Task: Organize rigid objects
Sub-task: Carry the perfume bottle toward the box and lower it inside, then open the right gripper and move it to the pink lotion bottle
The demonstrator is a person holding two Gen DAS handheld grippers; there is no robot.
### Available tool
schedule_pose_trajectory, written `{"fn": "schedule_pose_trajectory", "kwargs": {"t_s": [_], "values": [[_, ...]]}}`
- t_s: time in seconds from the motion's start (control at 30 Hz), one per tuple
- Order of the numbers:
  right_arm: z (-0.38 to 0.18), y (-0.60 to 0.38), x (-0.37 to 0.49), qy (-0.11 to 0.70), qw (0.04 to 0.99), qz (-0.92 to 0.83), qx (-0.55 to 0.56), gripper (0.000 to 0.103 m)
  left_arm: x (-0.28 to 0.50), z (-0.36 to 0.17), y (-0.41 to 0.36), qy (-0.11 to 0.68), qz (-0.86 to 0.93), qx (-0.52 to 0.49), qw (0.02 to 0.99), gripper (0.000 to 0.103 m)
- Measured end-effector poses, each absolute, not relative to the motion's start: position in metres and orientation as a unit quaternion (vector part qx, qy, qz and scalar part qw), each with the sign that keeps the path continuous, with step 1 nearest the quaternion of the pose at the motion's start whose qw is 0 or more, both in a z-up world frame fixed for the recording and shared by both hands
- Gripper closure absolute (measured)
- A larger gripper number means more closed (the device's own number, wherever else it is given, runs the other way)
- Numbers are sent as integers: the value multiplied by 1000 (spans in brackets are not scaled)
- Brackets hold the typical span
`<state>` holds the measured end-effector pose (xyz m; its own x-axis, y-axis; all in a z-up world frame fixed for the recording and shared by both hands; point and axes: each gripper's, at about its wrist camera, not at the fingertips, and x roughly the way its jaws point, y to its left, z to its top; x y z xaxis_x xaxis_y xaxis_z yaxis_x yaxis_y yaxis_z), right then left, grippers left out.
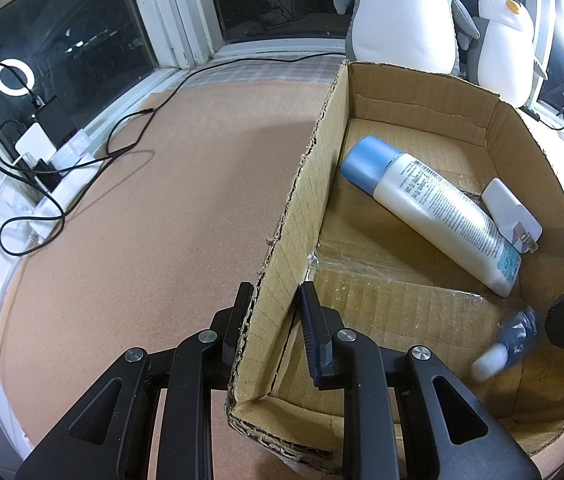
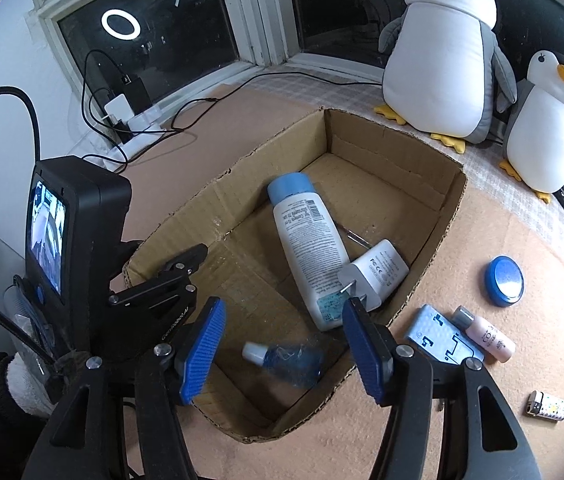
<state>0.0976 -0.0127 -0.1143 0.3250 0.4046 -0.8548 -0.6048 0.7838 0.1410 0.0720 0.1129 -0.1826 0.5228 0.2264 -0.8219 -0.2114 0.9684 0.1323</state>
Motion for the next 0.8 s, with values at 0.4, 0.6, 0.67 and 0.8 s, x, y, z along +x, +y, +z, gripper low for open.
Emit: {"fn": "schedule_pose_trajectory", "kwargs": {"t_s": [0.4,0.6,0.67,0.8], "values": [[-108,-20,98,483,815,305,-98,46,72,-183,113,472,126,8,873,81],[-102,-35,103,481,823,290,-85,46,71,-183,113,472,125,8,873,81],[-101,-43,105,481,827,281,-81,46,72,-183,113,472,126,7,873,81],[-97,-63,111,479,835,263,-68,46,71,-183,113,472,125,8,873,81]]}}
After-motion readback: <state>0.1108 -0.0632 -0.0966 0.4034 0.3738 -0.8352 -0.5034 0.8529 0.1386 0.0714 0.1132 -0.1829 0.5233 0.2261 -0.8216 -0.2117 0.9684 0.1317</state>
